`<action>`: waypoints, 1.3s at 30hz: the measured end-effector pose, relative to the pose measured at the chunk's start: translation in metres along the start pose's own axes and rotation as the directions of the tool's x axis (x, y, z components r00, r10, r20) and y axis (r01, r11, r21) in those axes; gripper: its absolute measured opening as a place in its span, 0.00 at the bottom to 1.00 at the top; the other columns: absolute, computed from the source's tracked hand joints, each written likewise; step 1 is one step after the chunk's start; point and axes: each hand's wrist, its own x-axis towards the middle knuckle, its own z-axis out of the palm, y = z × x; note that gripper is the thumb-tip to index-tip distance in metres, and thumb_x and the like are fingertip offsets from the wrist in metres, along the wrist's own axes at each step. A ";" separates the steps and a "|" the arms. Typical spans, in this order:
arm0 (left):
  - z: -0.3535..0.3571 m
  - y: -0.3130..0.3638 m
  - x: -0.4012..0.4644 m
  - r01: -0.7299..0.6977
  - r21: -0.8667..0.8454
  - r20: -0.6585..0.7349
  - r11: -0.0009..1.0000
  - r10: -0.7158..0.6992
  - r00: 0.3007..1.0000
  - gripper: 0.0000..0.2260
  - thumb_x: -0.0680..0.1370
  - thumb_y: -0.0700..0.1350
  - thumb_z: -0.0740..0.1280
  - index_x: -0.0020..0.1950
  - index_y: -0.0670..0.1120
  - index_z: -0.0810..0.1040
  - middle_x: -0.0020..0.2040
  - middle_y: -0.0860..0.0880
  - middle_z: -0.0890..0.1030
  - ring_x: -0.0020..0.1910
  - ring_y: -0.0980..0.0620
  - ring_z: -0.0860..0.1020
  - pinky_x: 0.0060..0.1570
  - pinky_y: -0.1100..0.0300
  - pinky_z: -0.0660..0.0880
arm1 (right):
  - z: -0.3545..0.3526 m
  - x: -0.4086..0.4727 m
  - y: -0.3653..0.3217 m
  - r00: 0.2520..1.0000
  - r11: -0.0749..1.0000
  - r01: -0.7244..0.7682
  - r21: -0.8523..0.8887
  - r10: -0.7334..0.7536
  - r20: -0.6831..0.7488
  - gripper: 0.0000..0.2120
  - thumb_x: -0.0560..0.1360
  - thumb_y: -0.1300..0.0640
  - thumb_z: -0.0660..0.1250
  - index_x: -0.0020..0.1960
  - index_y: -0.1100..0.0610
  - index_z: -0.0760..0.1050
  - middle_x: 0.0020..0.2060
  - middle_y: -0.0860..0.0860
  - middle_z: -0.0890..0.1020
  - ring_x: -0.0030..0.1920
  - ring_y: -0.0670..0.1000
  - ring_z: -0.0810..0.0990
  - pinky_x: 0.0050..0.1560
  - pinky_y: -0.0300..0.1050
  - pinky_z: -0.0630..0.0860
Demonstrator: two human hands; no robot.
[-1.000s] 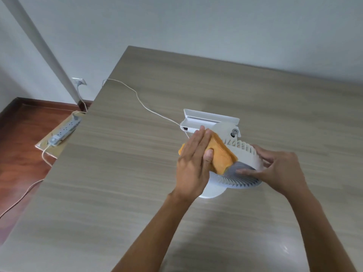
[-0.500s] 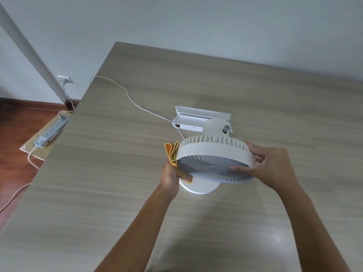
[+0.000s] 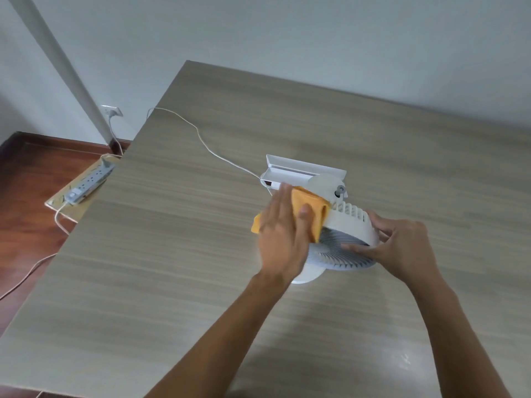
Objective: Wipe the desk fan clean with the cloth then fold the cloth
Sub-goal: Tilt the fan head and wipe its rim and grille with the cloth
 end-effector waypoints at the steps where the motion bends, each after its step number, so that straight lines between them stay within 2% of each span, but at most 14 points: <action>1: 0.003 0.004 0.000 -0.079 0.080 -0.007 0.994 0.080 0.997 0.30 0.82 0.59 0.46 0.76 0.42 0.65 0.76 0.44 0.68 0.76 0.48 0.65 0.74 0.54 0.60 | 0.000 0.000 0.001 1.000 1.000 -0.007 -0.004 0.007 -0.002 0.46 0.50 0.32 0.73 0.64 0.52 0.78 0.46 0.61 0.86 0.47 0.60 0.85 0.50 0.59 0.81; 6: 0.018 0.021 0.001 -0.397 0.308 0.008 0.865 0.415 0.910 0.23 0.83 0.49 0.53 0.72 0.35 0.70 0.72 0.38 0.72 0.73 0.41 0.70 0.72 0.47 0.64 | 0.001 0.000 0.005 1.000 0.997 0.022 -0.068 -0.024 -0.018 0.33 0.57 0.47 0.83 0.60 0.53 0.81 0.41 0.61 0.86 0.43 0.60 0.86 0.45 0.54 0.81; 9: 0.027 0.031 -0.003 -0.584 0.372 0.116 0.722 0.588 0.801 0.22 0.82 0.49 0.56 0.71 0.38 0.73 0.72 0.40 0.73 0.72 0.42 0.70 0.72 0.46 0.63 | -0.003 0.000 0.010 0.997 0.988 0.057 -0.142 -0.062 -0.034 0.23 0.64 0.44 0.73 0.56 0.52 0.83 0.32 0.60 0.85 0.32 0.58 0.83 0.34 0.41 0.72; 13: 0.028 0.024 0.004 -0.637 0.316 0.032 0.703 0.663 0.748 0.20 0.81 0.50 0.61 0.67 0.41 0.77 0.69 0.43 0.77 0.68 0.43 0.74 0.71 0.48 0.65 | -0.004 -0.001 0.010 1.000 0.996 0.016 -0.086 -0.017 -0.017 0.20 0.64 0.48 0.77 0.56 0.50 0.84 0.32 0.58 0.84 0.33 0.59 0.82 0.34 0.45 0.74; 16: 0.023 0.016 0.006 -0.537 0.246 -0.077 0.807 0.568 0.819 0.19 0.81 0.48 0.60 0.67 0.41 0.78 0.68 0.44 0.77 0.69 0.44 0.74 0.71 0.49 0.65 | -0.003 0.000 0.007 1.000 0.998 0.019 -0.053 -0.018 0.007 0.26 0.60 0.52 0.83 0.57 0.47 0.83 0.30 0.44 0.84 0.31 0.41 0.79 0.33 0.31 0.70; 19: 0.014 0.001 0.006 -0.299 0.086 -0.134 0.950 0.309 0.942 0.22 0.83 0.52 0.51 0.71 0.44 0.74 0.70 0.46 0.76 0.71 0.48 0.71 0.71 0.54 0.65 | -0.005 -0.002 0.005 1.000 0.999 -0.021 0.044 0.021 0.003 0.33 0.55 0.48 0.83 0.60 0.47 0.81 0.48 0.43 0.85 0.40 0.22 0.73 0.39 0.20 0.69; 22: 0.004 -0.014 0.006 0.057 -0.133 -0.124 0.989 -0.074 0.990 0.19 0.83 0.52 0.52 0.63 0.47 0.78 0.57 0.46 0.82 0.61 0.47 0.77 0.56 0.57 0.70 | -0.002 -0.004 0.003 1.000 0.998 -0.005 0.068 0.004 0.006 0.34 0.54 0.46 0.83 0.59 0.47 0.81 0.49 0.49 0.87 0.50 0.43 0.84 0.46 0.33 0.75; 24: 0.004 -0.025 0.011 0.378 -0.384 -0.058 0.843 -0.431 0.901 0.16 0.82 0.53 0.56 0.43 0.48 0.78 0.40 0.48 0.80 0.47 0.42 0.76 0.46 0.54 0.67 | -0.001 -0.003 0.003 1.000 0.997 -0.008 0.083 0.009 -0.008 0.34 0.55 0.46 0.83 0.60 0.47 0.81 0.48 0.50 0.87 0.52 0.54 0.85 0.52 0.45 0.79; 27: 0.007 -0.038 0.012 0.621 -0.600 0.121 0.505 -0.710 0.693 0.17 0.80 0.56 0.58 0.41 0.48 0.80 0.42 0.46 0.81 0.44 0.46 0.74 0.43 0.53 0.68 | 0.000 0.000 0.007 0.999 0.995 -0.024 0.096 0.026 -0.023 0.36 0.54 0.45 0.83 0.61 0.48 0.80 0.51 0.48 0.86 0.52 0.52 0.85 0.55 0.57 0.80; 29: 0.014 -0.049 0.013 0.638 -0.697 0.242 0.327 -0.730 0.639 0.16 0.80 0.57 0.58 0.45 0.53 0.83 0.45 0.50 0.84 0.46 0.46 0.78 0.41 0.55 0.70 | 0.001 0.001 0.010 1.000 0.996 -0.012 0.090 0.014 -0.021 0.36 0.53 0.41 0.81 0.61 0.47 0.80 0.49 0.50 0.87 0.52 0.53 0.85 0.54 0.59 0.80; 31: 0.023 -0.061 0.012 0.618 -0.771 0.375 0.150 -0.678 0.632 0.19 0.78 0.62 0.59 0.58 0.54 0.83 0.54 0.50 0.85 0.56 0.45 0.80 0.54 0.55 0.75 | 0.003 0.002 0.010 1.000 0.996 -0.004 0.084 0.004 -0.009 0.37 0.54 0.41 0.82 0.62 0.47 0.80 0.49 0.51 0.87 0.50 0.51 0.85 0.54 0.59 0.80; 34: 0.040 -0.071 -0.007 0.693 -0.721 0.538 -0.009 -0.638 0.552 0.30 0.77 0.68 0.55 0.64 0.48 0.80 0.60 0.44 0.83 0.61 0.40 0.79 0.64 0.38 0.72 | 0.003 0.007 0.009 0.999 0.997 -0.033 0.072 0.032 0.013 0.39 0.54 0.44 0.83 0.64 0.50 0.78 0.52 0.52 0.86 0.52 0.55 0.85 0.56 0.58 0.80; 36: 0.050 -0.079 -0.017 0.738 -0.671 0.622 -0.064 -0.590 0.514 0.31 0.79 0.67 0.50 0.66 0.48 0.79 0.63 0.42 0.81 0.63 0.38 0.78 0.64 0.33 0.70 | 0.002 0.008 0.013 0.999 0.995 -0.046 0.093 0.045 0.018 0.41 0.52 0.41 0.81 0.64 0.51 0.78 0.51 0.52 0.86 0.51 0.55 0.85 0.56 0.58 0.80; 39: 0.047 -0.078 -0.011 0.730 -0.683 0.573 0.010 -0.612 0.545 0.31 0.80 0.65 0.50 0.65 0.45 0.78 0.63 0.40 0.81 0.62 0.38 0.78 0.64 0.35 0.72 | 0.000 0.007 0.019 0.999 0.992 -0.055 0.115 0.054 0.008 0.40 0.53 0.42 0.82 0.63 0.50 0.79 0.48 0.54 0.87 0.50 0.57 0.85 0.55 0.60 0.80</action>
